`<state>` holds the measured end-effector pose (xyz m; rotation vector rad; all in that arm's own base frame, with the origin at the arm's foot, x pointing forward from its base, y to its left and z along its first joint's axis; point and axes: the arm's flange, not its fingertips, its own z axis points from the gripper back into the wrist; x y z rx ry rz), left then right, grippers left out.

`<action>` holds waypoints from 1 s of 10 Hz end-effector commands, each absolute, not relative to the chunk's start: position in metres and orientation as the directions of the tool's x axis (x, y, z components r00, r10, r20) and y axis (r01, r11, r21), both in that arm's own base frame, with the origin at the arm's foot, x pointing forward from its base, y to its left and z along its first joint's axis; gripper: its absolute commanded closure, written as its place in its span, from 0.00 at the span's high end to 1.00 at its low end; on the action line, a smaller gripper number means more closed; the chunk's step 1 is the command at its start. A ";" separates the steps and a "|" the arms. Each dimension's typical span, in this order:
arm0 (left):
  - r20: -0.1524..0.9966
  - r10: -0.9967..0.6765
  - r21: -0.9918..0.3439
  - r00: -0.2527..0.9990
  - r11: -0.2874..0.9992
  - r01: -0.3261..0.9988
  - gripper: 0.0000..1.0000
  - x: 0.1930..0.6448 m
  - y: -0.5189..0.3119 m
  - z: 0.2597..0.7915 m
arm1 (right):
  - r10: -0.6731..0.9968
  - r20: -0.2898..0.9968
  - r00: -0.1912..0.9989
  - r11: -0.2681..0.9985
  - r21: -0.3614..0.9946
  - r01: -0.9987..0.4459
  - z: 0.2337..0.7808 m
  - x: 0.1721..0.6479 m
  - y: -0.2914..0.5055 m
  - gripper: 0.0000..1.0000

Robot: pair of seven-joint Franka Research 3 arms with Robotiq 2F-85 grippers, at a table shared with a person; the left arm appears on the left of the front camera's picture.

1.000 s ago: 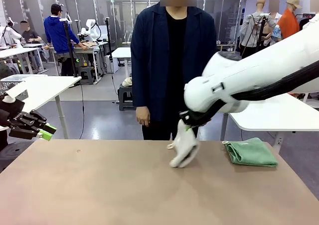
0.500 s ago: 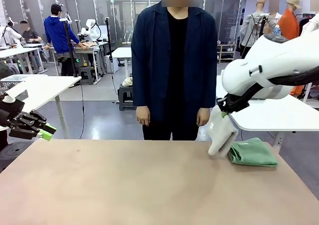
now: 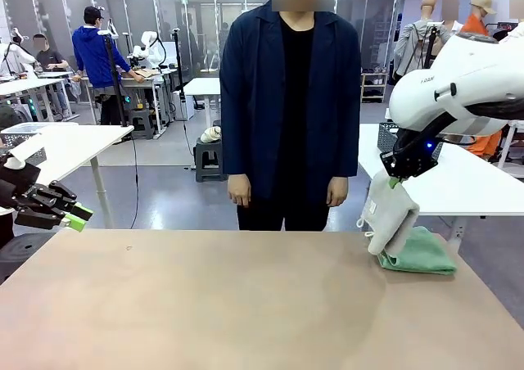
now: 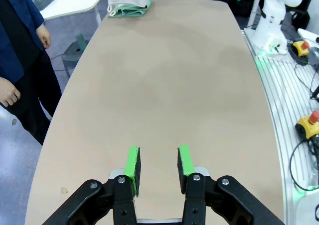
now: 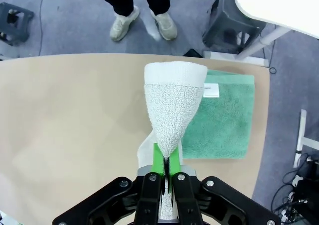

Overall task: Fold the towels and place them in the basket.
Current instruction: Stack the folded Towel with hook on the right side of the table.

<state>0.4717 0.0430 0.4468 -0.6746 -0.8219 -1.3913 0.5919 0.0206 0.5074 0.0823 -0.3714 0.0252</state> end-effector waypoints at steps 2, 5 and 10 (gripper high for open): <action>0.829 -0.558 0.068 -0.014 0.076 0.995 0.41 0.470 0.043 0.447 | 0.003 0.365 0.931 0.995 0.091 -0.039 0.506 0.590 0.025 0.05; 0.829 -0.558 0.068 -0.014 0.076 0.995 0.41 0.470 0.043 0.447 | 0.003 0.365 0.931 0.995 0.091 -0.039 0.506 0.590 0.025 0.05; 0.829 -0.558 0.068 -0.014 0.076 0.995 0.41 0.470 0.043 0.447 | -0.050 0.252 0.967 0.957 0.290 -0.026 0.475 0.625 -0.017 0.05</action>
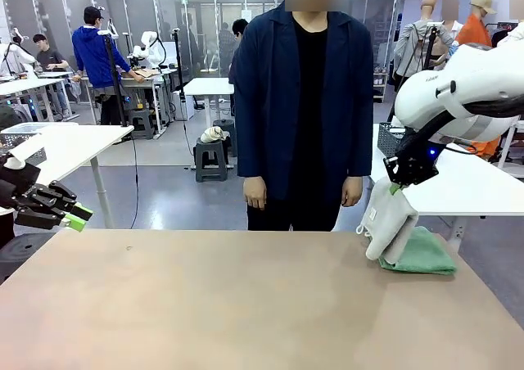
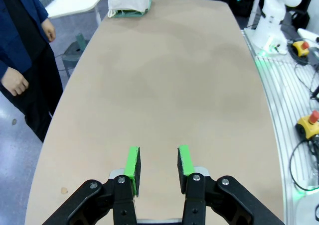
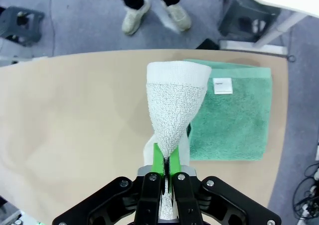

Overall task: Fold the towels and place them in the basket.
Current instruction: Stack the folded Towel with hook on the right side of the table.

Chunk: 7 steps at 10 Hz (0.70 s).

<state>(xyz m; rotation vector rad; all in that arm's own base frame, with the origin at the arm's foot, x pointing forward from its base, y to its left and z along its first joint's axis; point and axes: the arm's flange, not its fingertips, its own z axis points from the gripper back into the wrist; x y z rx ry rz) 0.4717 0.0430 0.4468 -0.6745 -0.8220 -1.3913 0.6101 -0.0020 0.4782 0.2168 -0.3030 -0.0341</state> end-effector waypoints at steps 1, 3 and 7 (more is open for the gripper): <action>0.829 -0.558 0.068 -0.014 0.076 0.995 0.41 0.470 0.043 0.447 | -0.053 0.236 0.970 0.949 0.313 -0.025 0.463 0.630 -0.023 0.05; 0.829 -0.558 0.068 -0.014 0.076 0.995 0.41 0.470 0.043 0.447 | -0.053 0.209 0.976 0.949 0.315 -0.016 0.451 0.638 -0.040 0.05; 0.829 -0.558 0.068 -0.014 0.076 0.995 0.41 0.470 0.043 0.447 | -0.043 0.215 0.976 0.957 0.290 -0.021 0.431 0.637 -0.098 0.05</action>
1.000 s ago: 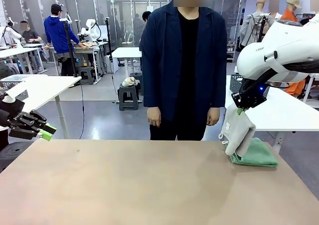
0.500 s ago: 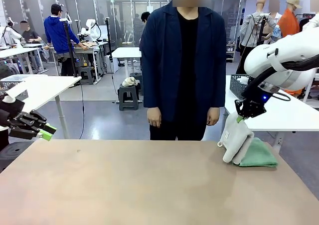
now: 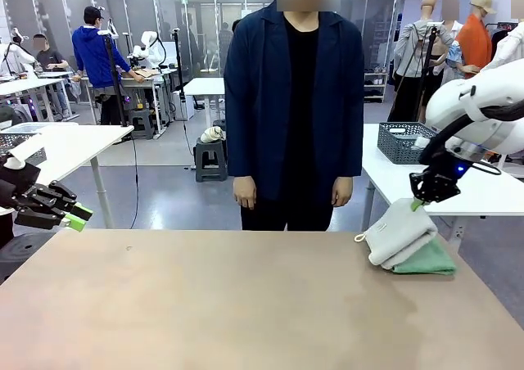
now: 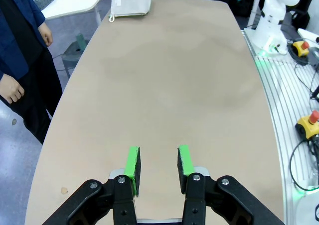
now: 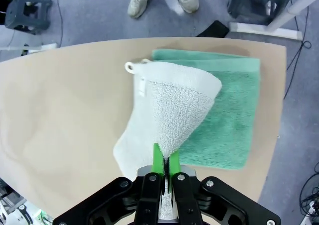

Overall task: Fold the towels and place them in the basket.
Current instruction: Stack the folded Towel with hook on the right side of the table.

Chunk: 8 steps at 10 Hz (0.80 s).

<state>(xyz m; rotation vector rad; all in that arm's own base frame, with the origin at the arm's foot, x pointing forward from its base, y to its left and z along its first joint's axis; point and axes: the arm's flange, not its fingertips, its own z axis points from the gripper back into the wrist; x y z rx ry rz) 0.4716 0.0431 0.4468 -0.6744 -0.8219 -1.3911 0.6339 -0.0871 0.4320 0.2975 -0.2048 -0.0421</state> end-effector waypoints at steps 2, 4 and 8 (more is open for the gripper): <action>0.829 -0.558 0.068 -0.014 0.076 0.995 0.41 0.470 0.043 0.447 | -0.024 0.203 0.979 0.955 0.293 -0.037 0.413 0.637 -0.129 0.05; 0.829 -0.558 0.068 -0.014 0.076 0.995 0.41 0.470 0.043 0.447 | -0.048 0.175 0.983 0.949 0.315 -0.010 0.393 0.636 -0.147 0.05; 0.829 -0.558 0.068 -0.014 0.076 0.995 0.41 0.470 0.043 0.447 | -0.066 0.181 0.981 0.947 0.321 0.005 0.366 0.640 -0.155 0.25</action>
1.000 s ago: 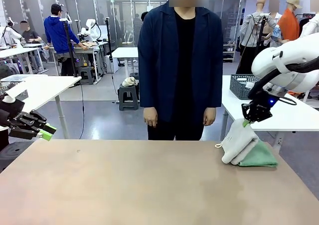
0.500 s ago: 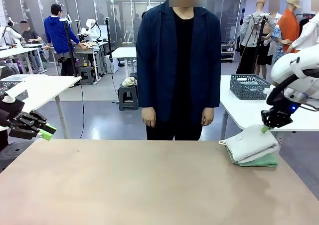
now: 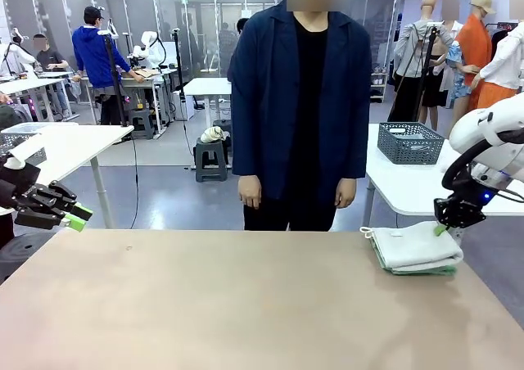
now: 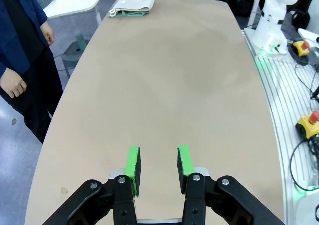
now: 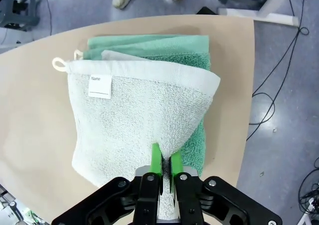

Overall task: Fold the towels and place them in the basket.
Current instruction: Stack the folded Towel with hook on the right side of the table.

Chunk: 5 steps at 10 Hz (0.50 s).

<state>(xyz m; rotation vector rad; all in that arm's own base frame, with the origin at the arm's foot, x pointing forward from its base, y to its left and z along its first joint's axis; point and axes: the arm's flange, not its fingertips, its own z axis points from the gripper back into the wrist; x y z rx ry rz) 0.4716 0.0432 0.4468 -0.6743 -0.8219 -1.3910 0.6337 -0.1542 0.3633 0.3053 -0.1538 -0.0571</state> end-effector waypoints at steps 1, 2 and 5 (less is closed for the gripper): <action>0.829 -0.558 0.068 -0.014 0.076 0.995 0.41 0.470 0.043 0.447 | -0.062 0.200 0.978 0.948 0.317 -0.005 0.367 0.640 -0.156 0.29; 0.829 -0.558 0.068 -0.014 0.076 0.995 0.41 0.470 0.043 0.447 | -0.069 0.215 0.974 0.952 0.307 0.000 0.370 0.640 -0.158 0.45; 0.829 -0.558 0.068 -0.014 0.076 0.995 0.41 0.470 0.043 0.447 | -0.056 0.240 0.969 0.969 0.245 -0.005 0.406 0.637 -0.173 0.69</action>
